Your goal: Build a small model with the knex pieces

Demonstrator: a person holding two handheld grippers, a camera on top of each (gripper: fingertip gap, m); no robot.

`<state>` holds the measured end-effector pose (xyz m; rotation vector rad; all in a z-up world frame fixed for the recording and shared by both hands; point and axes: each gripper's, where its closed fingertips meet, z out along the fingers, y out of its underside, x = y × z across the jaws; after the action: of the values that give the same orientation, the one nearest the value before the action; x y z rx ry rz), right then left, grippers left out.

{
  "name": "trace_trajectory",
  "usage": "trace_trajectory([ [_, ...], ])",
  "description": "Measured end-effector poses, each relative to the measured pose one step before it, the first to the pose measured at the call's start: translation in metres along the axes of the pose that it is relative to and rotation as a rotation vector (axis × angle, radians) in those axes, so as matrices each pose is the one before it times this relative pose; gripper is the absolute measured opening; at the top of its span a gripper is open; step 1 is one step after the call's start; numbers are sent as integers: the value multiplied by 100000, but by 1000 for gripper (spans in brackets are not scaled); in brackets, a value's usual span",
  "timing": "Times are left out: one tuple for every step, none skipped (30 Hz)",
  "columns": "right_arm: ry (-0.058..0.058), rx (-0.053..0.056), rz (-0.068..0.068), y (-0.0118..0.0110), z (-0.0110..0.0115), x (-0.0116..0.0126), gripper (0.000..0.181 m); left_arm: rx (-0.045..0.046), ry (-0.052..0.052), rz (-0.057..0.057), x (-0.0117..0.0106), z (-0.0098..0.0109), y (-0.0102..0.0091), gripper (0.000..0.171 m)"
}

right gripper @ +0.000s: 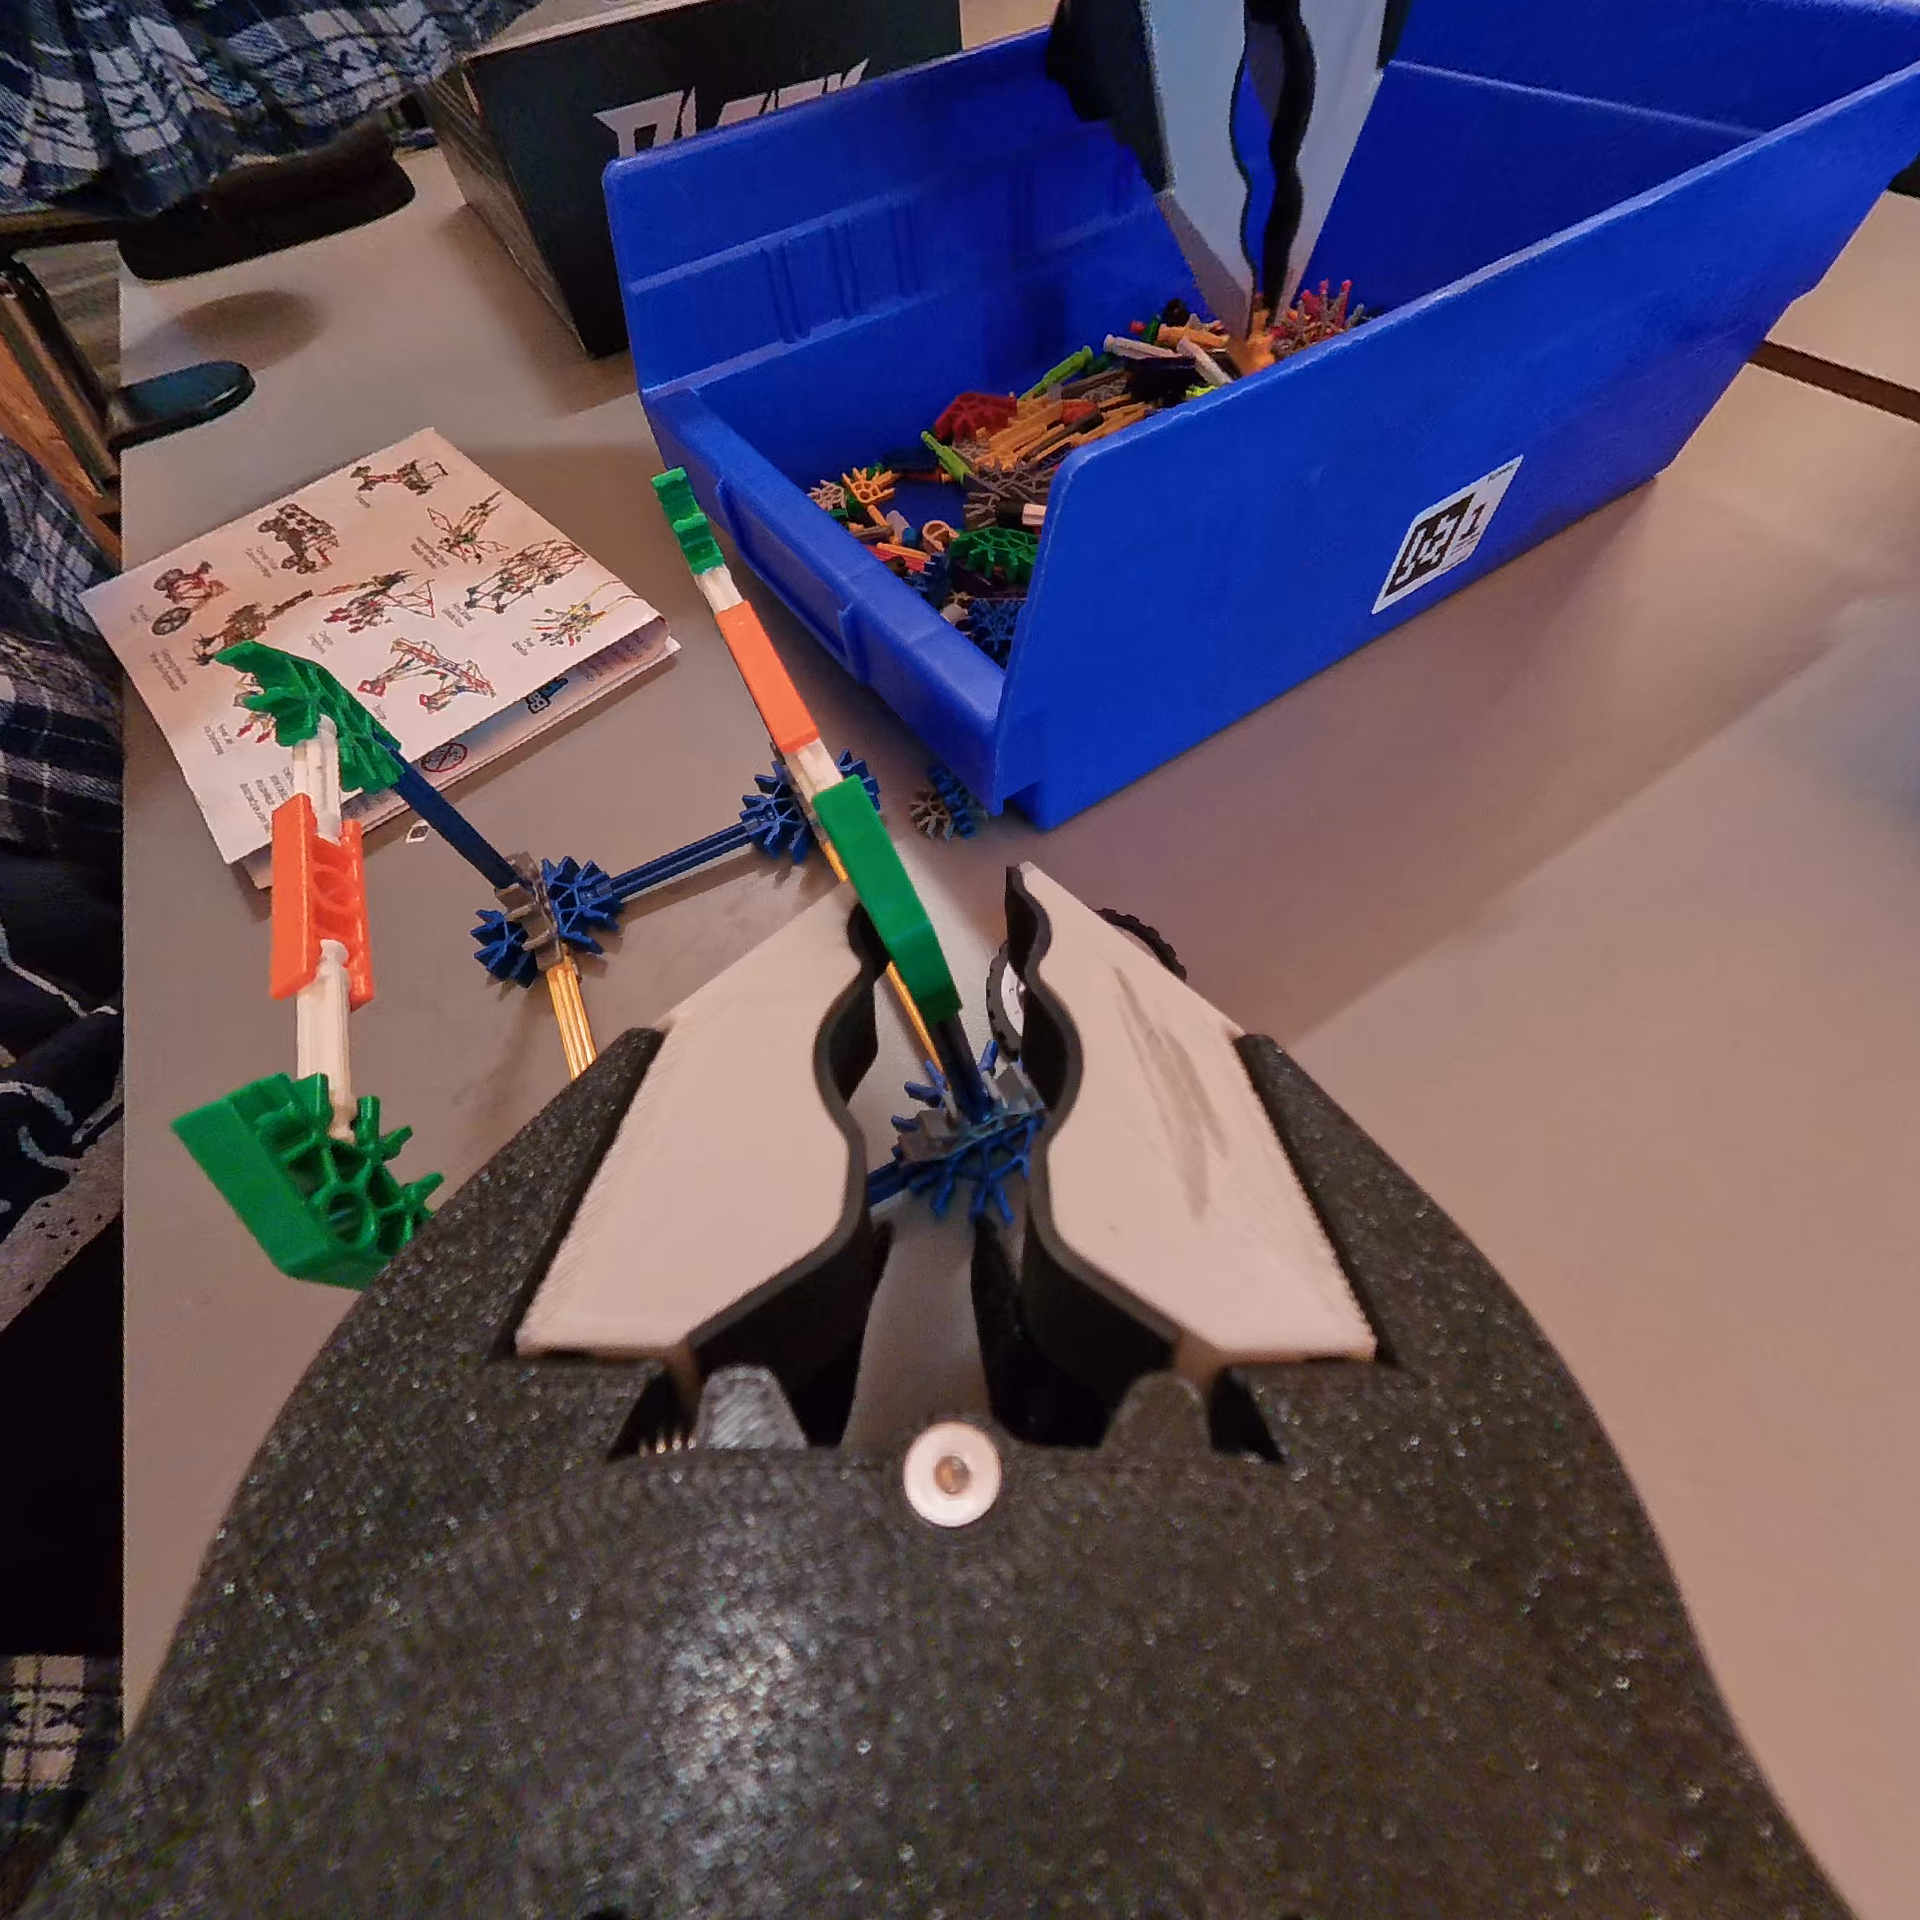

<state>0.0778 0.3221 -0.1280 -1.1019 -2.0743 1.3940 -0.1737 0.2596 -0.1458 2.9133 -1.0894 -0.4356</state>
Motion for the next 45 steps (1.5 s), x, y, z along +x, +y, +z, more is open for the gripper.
trace_trajectory([
  [3,5,0,-1,0,0,20,8,126,-264,-10,25,15,6],
  [11,-7,-9,5,-7,-4,20,-129,-34,-133,-40,27,47,6],
  [8,-47,-1,3,4,7,20,-300,-365,-258,-86,37,68,6],
  [1,-20,-34,1,4,-5,20,-199,-288,-168,-62,40,62,6],
  [15,-46,-31,5,3,-4,20,-133,420,-141,53,31,63,6],
  [-3,-44,-8,6,-3,0,20,-67,364,-189,56,33,47,6],
  [16,-28,3,-2,11,0,20,-173,110,-221,14,48,58,6],
  [8,-13,-1,2,-1,1,20,-297,-145,-154,-20,38,83,7],
  [1,0,1,0,0,0,20,-293,-53,-171,-12,20,85,8],
  [4,-14,16,2,-1,-1,20,-162,-155,-233,-23,-1,77,11],
  [14,-19,-11,3,-1,3,20,-148,-33,-407,-5,-18,69,13],
  [4,-27,-16,2,4,-6,20,-44,281,-420,61,-37,60,16],
  [-5,-49,13,7,-3,-2,20,-89,244,-337,55,-52,61,17],
  [3,11,-9,-1,1,1,20,-438,-73,-340,20,-68,117,18],
  [8,27,-12,-4,2,2,20,-764,400,-396,110,-64,175,19],
  [-5,7,16,-10,-4,-3,20,-689,1121,-198,246,-60,176,19],
  [22,0,-23,2,-1,-9,20,-576,1810,-87,361,-58,165,19],
  [30,-43,-19,2,4,12,20,-739,2874,-352,511,-15,191,19],
  [12,1,-3,4,-7,-4,20,-1050,1972,-235,379,30,232,20],
  [16,-1,-13,-2,6,-5,20,-1402,845,-117,173,77,271,20],
  [10,-34,6,1,5,7,20,-1458,653,-123,135,135,257,20],
  [11,12,-16,2,-6,-3,20,-1083,1053,-169,193,150,189,19],
  [13,-6,-14,-1,5,-5,20,-705,675,49,141,142,123,20],
  [1,2,3,0,0,0,20,-169,-267,188,4,121,9,20],
  [-4,18,-8,-12,-3,-1,20,49,294,-230,80,73,-5,19],
  [-6,-20,21,3,-1,-2,20,279,283,-102,90,11,-46,18],
  [8,4,-17,-1,0,2,20,383,55,62,73,-7,-66,19],
  [3,-14,-6,2,-1,1,20,219,-263,38,18,-7,-48,20],
  [-12,-38,28,2,4,2,20,-40,21,17,50,18,-7,20],
  [-11,-10,-20,-1,5,-8,20,-69,-137,78,17,28,1,20],
  [8,-6,-31,5,-7,-3,20,39,-575,90,-45,-15,-11,20],
  [-11,-1,4,0,0,-2,20,83,-389,48,-1,-43,-2,21],
  [-18,-15,22,-2,6,2,20,240,-238,23,51,-77,-18,20],
  [-15,22,3,1,-5,-8,20,576,-697,182,-5,-131,-76,21],
  [-5,42,-2,-6,3,-1,20,759,-364,35,69,-143,-103,22],
  [3,7,-2,-1,0,1,20,914,-50,17,160,-173,-135,22],
  [-5,16,5,-9,-9,6,20,1001,-332,226,146,-169,-180,23],
  [-33,33,30,-1,-5,-13,20,896,-155,187,191,-162,-183,22],
  [-7,51,27,-5,-2,5,20,851,306,249,276,-149,-186,23],
  [5,30,32,-2,-4,6,20,1058,94,642,281,-151,-266,23],
  [-40,3,65,-2,1,4,20,1215,616,711,399,-132,-331,23],
  [-26,27,43,-2,-4,1,20,1513,1289,1018,540,-112,-407,23],
  [-36,32,55,-12,-8,-2,20,1388,1025,1165,509,-78,-435,24],
  [-12,37,67,-3,-3,2,20,802,629,1129,430,-25,-364,25],
  [-40,51,57,-5,-2,-2,20,136,585,1178,394,27,-279,25],
])
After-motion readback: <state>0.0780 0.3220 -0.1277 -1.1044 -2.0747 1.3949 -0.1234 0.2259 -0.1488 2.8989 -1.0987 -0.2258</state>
